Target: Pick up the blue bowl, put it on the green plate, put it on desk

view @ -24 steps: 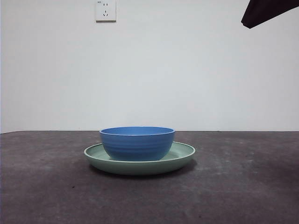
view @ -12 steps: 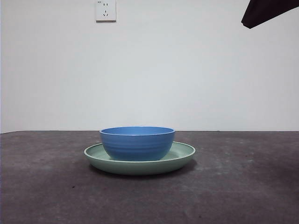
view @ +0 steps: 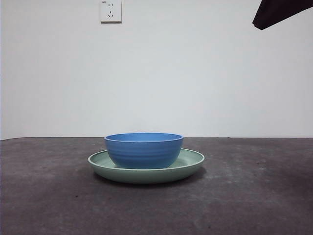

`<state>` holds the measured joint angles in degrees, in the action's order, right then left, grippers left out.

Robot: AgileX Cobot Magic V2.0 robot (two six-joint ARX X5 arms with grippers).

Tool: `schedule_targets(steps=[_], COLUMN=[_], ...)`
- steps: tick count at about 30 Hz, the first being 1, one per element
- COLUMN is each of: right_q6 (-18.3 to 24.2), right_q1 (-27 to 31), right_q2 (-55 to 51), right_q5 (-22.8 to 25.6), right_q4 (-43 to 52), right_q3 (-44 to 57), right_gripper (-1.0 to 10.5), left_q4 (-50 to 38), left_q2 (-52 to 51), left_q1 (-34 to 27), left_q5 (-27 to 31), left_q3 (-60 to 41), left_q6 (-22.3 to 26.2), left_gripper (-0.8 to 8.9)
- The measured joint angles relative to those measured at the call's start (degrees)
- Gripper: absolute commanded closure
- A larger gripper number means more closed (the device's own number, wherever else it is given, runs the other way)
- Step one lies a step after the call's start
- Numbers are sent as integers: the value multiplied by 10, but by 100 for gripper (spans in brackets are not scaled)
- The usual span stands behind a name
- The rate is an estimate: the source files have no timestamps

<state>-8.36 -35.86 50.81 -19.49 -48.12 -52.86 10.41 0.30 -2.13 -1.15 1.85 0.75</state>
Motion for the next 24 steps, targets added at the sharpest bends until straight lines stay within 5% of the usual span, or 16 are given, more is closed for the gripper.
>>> schedule_targets(steps=[10,24], right_q6=[34,52], right_q1=[31,315], right_q2=[-28,-252], right_q5=[33,48], right_q4=[29,376], right_q3=[7,223], right_gripper=[939,939], left_q4=[0,0], left_q2=[0,0], left_q1=[0,0], left_q5=[0,0], left_q3=[0,0], left_q6=[0,0], left_gripper=[805,805])
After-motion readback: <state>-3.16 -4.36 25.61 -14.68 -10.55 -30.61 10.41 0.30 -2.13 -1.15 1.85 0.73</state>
